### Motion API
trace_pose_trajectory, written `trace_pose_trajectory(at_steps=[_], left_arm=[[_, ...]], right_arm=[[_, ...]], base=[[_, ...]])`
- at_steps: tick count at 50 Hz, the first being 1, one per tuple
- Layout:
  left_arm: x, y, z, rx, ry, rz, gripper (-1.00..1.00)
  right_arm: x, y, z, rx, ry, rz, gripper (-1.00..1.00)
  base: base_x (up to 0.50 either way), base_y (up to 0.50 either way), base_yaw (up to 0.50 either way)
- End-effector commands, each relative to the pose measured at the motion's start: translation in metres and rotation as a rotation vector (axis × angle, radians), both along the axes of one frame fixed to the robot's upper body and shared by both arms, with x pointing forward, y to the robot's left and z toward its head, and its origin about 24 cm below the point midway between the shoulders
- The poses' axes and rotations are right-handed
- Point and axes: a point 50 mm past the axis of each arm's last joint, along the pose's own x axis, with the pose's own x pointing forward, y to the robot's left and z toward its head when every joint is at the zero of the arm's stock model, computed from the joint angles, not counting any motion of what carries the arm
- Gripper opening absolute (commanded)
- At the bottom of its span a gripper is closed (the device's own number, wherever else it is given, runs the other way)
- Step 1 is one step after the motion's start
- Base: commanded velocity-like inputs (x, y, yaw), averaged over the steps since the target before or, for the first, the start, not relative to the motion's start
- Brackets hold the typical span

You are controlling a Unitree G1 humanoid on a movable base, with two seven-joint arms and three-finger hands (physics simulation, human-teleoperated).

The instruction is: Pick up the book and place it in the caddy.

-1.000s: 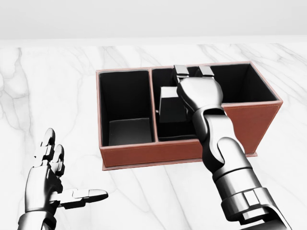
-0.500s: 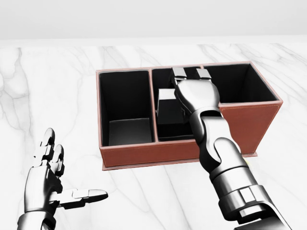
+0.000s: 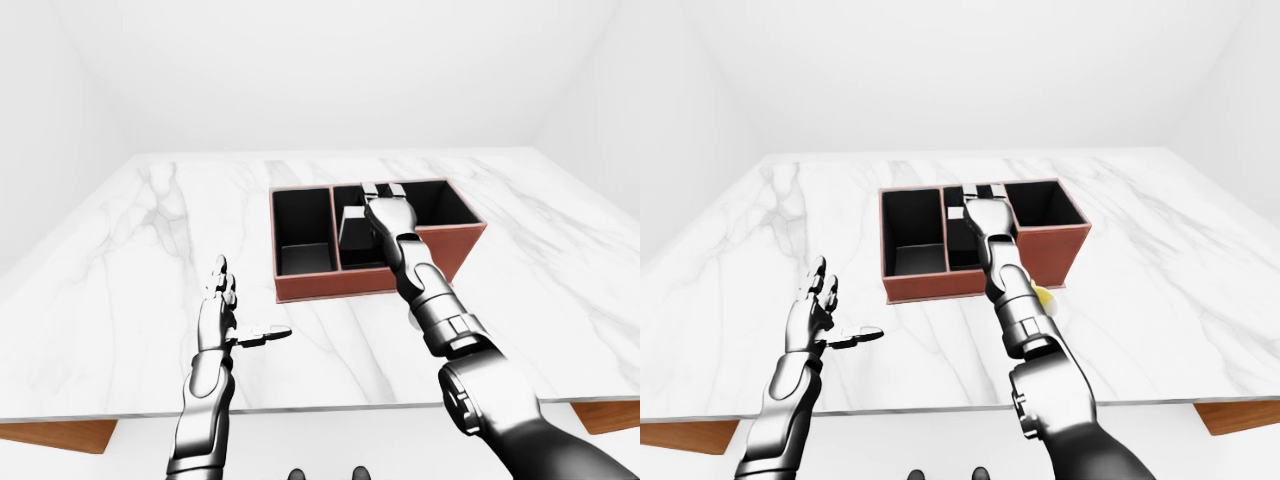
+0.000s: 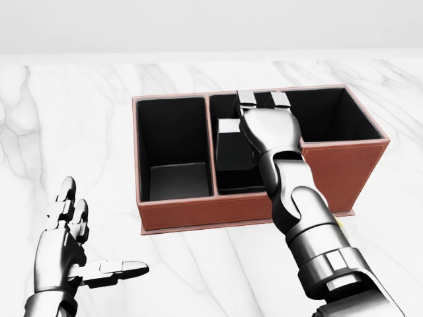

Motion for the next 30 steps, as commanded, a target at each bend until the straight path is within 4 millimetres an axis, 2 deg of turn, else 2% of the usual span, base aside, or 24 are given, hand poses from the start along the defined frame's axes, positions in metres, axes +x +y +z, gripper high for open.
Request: trace_pose_trajectory(at_steps=[1,23,30], left_arm=[[0.001,0.0,-0.002,0.0,0.0,-0.001,1.0],[0.001,0.0,-0.003,0.001,0.001,0.0,1.0],[0.001,0.0,-0.002,0.001,0.001,0.0,1.0]], right_arm=[[0.001,0.001,0.003,-0.058,-0.036,0.0,-1.0],[0.0,-0.001,0.018,-0.145,-0.055,0.011,-1.0],[-0.001,0.001,0.016,-0.144,-0.054,0.012,-1.0]], base=[[0.0,0.0,0.0],[0.0,0.0,0.0],[0.0,0.0,0.0]])
